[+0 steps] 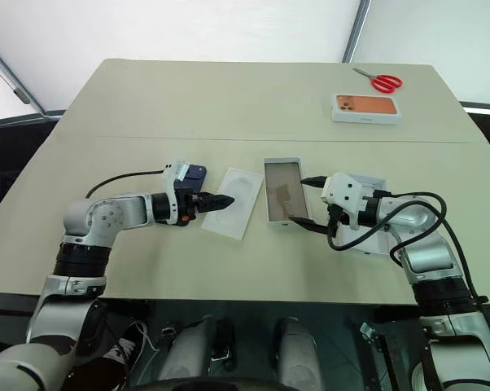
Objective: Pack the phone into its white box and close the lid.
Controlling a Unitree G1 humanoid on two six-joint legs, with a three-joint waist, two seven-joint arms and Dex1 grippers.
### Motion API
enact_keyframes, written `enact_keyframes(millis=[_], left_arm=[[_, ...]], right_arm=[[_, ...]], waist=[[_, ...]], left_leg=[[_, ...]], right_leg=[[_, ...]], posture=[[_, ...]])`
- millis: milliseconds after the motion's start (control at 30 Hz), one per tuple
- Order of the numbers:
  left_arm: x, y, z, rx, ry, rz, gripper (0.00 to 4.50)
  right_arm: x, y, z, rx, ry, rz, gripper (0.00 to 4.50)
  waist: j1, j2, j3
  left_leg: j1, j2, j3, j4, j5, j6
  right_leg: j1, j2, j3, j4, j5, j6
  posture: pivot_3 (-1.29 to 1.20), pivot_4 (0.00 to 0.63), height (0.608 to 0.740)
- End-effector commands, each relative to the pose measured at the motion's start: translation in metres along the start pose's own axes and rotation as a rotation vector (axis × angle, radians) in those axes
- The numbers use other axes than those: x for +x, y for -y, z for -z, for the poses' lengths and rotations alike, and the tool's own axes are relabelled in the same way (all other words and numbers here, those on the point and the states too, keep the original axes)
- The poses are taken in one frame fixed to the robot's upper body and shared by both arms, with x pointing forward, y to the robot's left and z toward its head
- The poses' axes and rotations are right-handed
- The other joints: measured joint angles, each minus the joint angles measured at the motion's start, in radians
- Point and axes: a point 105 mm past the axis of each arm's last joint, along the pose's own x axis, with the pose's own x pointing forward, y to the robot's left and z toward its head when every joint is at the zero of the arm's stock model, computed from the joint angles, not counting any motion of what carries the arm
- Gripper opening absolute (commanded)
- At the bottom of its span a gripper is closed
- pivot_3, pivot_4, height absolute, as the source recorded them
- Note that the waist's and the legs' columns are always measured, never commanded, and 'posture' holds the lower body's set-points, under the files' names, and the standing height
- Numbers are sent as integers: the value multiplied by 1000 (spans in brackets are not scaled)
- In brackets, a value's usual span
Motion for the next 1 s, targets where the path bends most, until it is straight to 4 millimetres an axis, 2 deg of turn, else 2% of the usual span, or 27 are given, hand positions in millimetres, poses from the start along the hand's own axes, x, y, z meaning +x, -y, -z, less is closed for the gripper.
enact_keyframes(millis=[33,67,167,367,400,433,733,1000], left_arm=[[3,-1,10,-87,-36,14,4449],[4,1,10,-96,-33,21,4449],[5,0,10,-99,-25,13,3722],[3,-4,13,-106,-31,-10,643],[2,-5,17,-103,-46,-16,205],[1,-7,20,-111,-51,-28,50],[-6,-5,15,-164,-21,-11,50],[-19,-7,-31,-241,202,-6,50]], right_arm=[[-2,6,-6,-26,22,29,4498],[-2,6,-6,-27,22,30,4498],[0,6,-7,-30,27,32,4500],[1,7,-8,-37,25,33,4500],[0,8,-9,-40,27,35,4500],[0,9,-10,-40,29,39,4500],[1,9,-9,-36,28,40,4500],[12,-14,-10,6,43,-90,4500]], waist=[[0,0,0],[0,0,0],[0,0,0],[-1,0,0],[0,0,0],[-1,0,0],[-2,0,0],[-1,0,0]], left_leg=[[0,0,0,0,0,0],[0,0,0,0,0,0],[0,0,0,0,0,0],[0,0,0,0,0,0],[0,0,0,0,0,0],[0,0,0,0,0,0],[0,0,0,0,0,0],[0,0,0,0,0,0]], right_leg=[[0,0,0,0,0,0],[0,0,0,0,0,0],[0,0,0,0,0,0],[0,0,0,0,0,0],[0,0,0,0,0,0],[0,0,0,0,0,0],[0,0,0,0,0,0],[0,0,0,0,0,0]], posture=[[0,150,738],[0,150,738],[0,150,738],[0,150,738],[0,150,738],[0,150,738],[0,150,738],[0,150,738]])
